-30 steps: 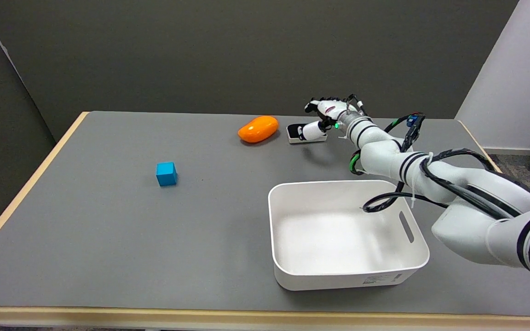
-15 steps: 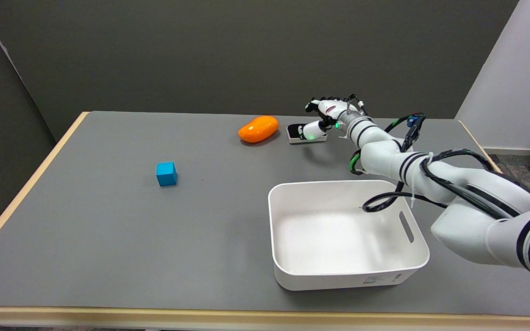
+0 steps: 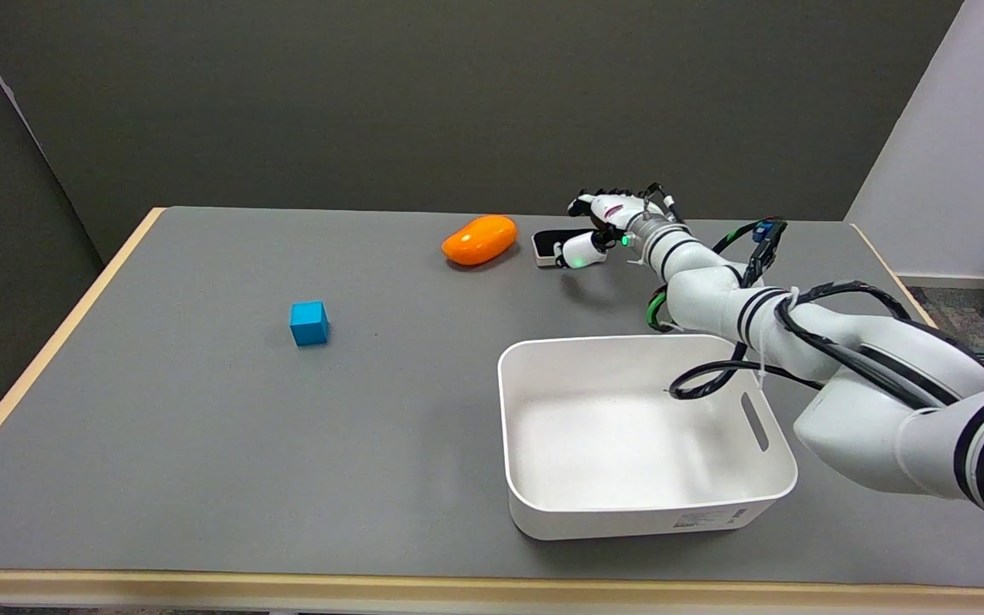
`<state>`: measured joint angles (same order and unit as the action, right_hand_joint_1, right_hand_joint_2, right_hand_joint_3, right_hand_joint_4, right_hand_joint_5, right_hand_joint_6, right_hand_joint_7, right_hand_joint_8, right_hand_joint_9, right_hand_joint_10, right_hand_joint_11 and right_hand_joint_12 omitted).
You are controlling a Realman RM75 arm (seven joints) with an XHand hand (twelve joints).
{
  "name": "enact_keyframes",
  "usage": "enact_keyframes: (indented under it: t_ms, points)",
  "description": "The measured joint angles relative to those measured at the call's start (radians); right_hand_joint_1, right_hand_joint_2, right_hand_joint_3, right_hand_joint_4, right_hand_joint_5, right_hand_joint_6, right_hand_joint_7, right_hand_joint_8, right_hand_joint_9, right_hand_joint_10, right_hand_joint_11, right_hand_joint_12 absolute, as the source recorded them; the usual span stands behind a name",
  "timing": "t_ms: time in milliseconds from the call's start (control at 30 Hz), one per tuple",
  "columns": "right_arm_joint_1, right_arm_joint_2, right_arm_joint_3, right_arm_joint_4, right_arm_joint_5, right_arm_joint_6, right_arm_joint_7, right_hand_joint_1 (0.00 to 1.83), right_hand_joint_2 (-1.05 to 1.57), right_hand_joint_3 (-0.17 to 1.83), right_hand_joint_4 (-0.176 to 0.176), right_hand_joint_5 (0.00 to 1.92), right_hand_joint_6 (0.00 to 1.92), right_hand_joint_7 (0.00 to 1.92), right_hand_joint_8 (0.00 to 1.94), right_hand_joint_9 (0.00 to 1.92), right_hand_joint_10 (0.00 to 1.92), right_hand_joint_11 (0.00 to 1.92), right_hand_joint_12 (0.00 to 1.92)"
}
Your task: Pick up the blackboard eraser.
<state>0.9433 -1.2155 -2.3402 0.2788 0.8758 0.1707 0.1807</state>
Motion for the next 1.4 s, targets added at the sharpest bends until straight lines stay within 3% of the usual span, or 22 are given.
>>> enact_keyframes:
  t_ms: [1200,1333,1400]
  points:
    - [-0.021,-0.013,0.004,-0.008,0.000,-0.007,0.003,0.52,0.69,1.00,0.042,0.18,0.45,0.24,0.33,0.16,0.62,0.00,1.04]
    - [-0.023,-0.013,0.004,-0.009,0.000,-0.007,0.003,0.54,0.75,0.99,0.042,0.26,0.54,0.36,0.42,0.26,0.68,0.00,1.05]
    - [-0.023,-0.013,0.004,-0.009,0.000,-0.007,0.003,0.59,0.80,0.94,0.060,0.35,0.80,0.52,0.61,0.39,0.81,0.06,1.08]
